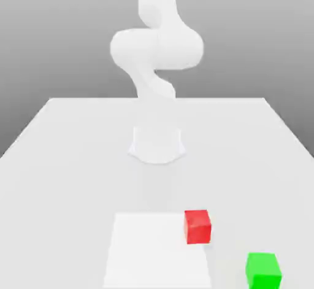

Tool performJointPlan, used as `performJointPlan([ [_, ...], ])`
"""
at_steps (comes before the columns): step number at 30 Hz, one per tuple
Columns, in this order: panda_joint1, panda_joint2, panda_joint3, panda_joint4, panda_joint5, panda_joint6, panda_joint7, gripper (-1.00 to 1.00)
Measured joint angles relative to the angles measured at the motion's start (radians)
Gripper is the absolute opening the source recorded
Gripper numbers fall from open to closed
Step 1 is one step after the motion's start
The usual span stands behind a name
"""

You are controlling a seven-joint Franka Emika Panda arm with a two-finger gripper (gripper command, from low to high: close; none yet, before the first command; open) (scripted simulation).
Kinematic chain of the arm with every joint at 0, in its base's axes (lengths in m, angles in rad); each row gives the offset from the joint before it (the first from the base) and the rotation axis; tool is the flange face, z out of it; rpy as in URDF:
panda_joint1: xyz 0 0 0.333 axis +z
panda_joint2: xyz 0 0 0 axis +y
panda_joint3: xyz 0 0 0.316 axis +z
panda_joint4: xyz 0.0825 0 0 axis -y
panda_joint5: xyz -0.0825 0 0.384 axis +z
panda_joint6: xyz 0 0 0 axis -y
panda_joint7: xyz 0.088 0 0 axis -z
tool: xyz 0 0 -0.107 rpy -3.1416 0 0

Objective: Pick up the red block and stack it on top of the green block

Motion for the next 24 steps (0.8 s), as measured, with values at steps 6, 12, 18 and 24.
performJointPlan([
  [6, 0.145, 0.159, -0.110, -0.089, 0.067, 0.088, -0.311, 0.00],
  [12, 0.276, 0.319, -0.191, -0.175, 0.122, 0.172, -0.606, 0.00],
  [18, 0.378, 0.476, -0.233, -0.261, 0.161, 0.257, -0.889, 0.00],
  [24, 0.435, 0.618, -0.236, -0.349, 0.149, 0.347, -1.135, 0.00],
])
